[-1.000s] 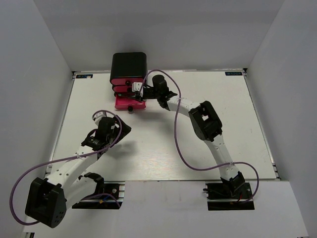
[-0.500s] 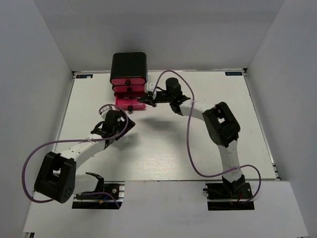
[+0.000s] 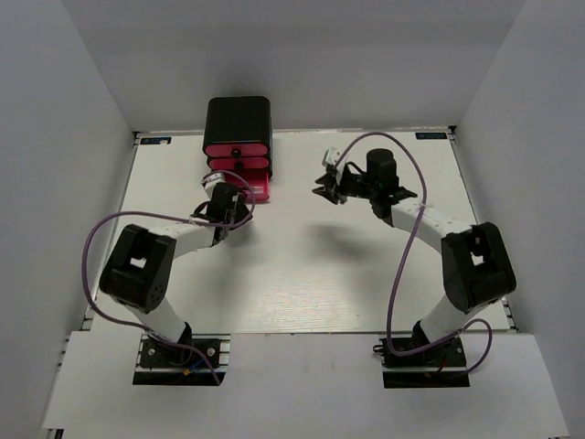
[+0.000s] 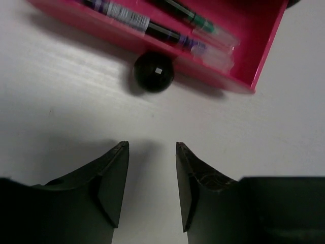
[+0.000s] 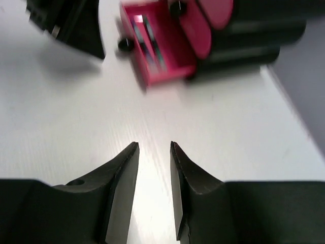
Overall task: Sort the stationery into containers
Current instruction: Close the drawer in the storage box.
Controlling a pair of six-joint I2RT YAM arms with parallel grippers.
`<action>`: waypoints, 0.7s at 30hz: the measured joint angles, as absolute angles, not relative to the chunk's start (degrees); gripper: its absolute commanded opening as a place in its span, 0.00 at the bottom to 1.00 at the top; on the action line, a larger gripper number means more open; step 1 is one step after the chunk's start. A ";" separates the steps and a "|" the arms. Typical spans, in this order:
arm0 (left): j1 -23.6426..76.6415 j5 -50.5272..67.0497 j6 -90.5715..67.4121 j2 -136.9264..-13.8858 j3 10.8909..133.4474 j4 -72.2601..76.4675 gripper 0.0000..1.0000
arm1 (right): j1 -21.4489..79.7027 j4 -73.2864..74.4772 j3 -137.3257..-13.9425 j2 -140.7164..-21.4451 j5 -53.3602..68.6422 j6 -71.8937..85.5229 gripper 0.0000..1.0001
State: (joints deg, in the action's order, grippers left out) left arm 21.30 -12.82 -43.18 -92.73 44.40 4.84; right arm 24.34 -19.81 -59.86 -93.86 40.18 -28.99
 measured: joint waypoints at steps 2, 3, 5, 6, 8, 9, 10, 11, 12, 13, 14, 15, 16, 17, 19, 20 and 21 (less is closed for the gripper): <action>21.19 -13.54 -41.58 -96.95 48.53 4.71 0.57 | 22.00 -17.39 -56.93 -91.98 39.53 -29.15 0.37; 21.17 -14.20 -40.97 -98.85 50.35 4.78 0.57 | 21.02 -16.19 -55.70 -91.05 39.18 -29.12 0.37; 21.15 -15.11 -40.23 -101.47 52.45 4.93 0.61 | 19.55 -15.03 -53.98 -89.30 38.76 -29.04 0.39; 21.08 -15.57 -39.75 -102.24 52.73 5.10 0.63 | 19.05 -14.74 -53.36 -88.49 38.65 -28.95 0.39; 21.02 -16.84 -39.40 -103.37 53.30 5.32 0.65 | 18.22 -14.48 -52.51 -86.96 38.52 -28.88 0.39; 20.95 -17.43 -39.27 -103.90 54.00 5.13 0.65 | 17.80 -14.48 -52.21 -86.35 38.48 -28.86 0.39; 20.86 -18.11 -39.18 -104.77 55.22 4.78 0.66 | 17.39 -14.48 -51.83 -85.60 38.48 -28.84 0.39; 20.75 -18.61 -38.96 -105.67 56.34 4.64 0.66 | 17.10 -14.41 -51.55 -85.08 38.48 -28.82 0.39; 20.64 -19.11 -38.85 -106.72 57.84 4.34 0.66 | 16.71 -14.37 -51.29 -84.66 38.50 -28.82 0.39; 20.47 -19.42 -38.76 -107.66 59.05 4.01 0.66 | 16.40 -14.28 -51.07 -84.34 38.50 -28.82 0.39; 20.32 -19.68 -38.72 -108.42 60.03 3.84 0.66 | 16.03 -14.24 -50.87 -84.16 38.50 -28.84 0.39; 20.18 -19.86 -38.63 -108.97 60.71 3.84 0.66 | 15.70 -14.04 -50.76 -84.07 38.50 -28.86 0.39; 19.99 -20.05 -38.57 -109.34 61.19 3.79 0.66 | 15.38 -13.76 -50.76 -84.05 38.50 -28.86 0.39; 19.75 -20.18 -38.59 -109.47 61.39 3.81 0.66 | 15.11 -13.54 -50.76 -84.05 38.50 -28.86 0.39; 19.22 -20.32 -38.83 -109.47 61.41 3.92 0.66 | 14.63 -13.39 -50.76 -84.05 38.50 -28.86 0.39; 19.00 -20.34 -39.03 -109.47 61.47 4.05 0.66 | 14.48 -13.37 -50.76 -84.05 38.50 -28.86 0.39; 18.83 -20.34 -39.51 -109.47 61.47 4.23 0.66 | 14.28 -13.37 -50.74 -84.05 38.52 -28.86 0.39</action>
State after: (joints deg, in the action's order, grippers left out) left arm 18.83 -20.34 -39.51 -109.47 61.47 4.23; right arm 14.28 -13.37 -50.74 -84.05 38.52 -28.86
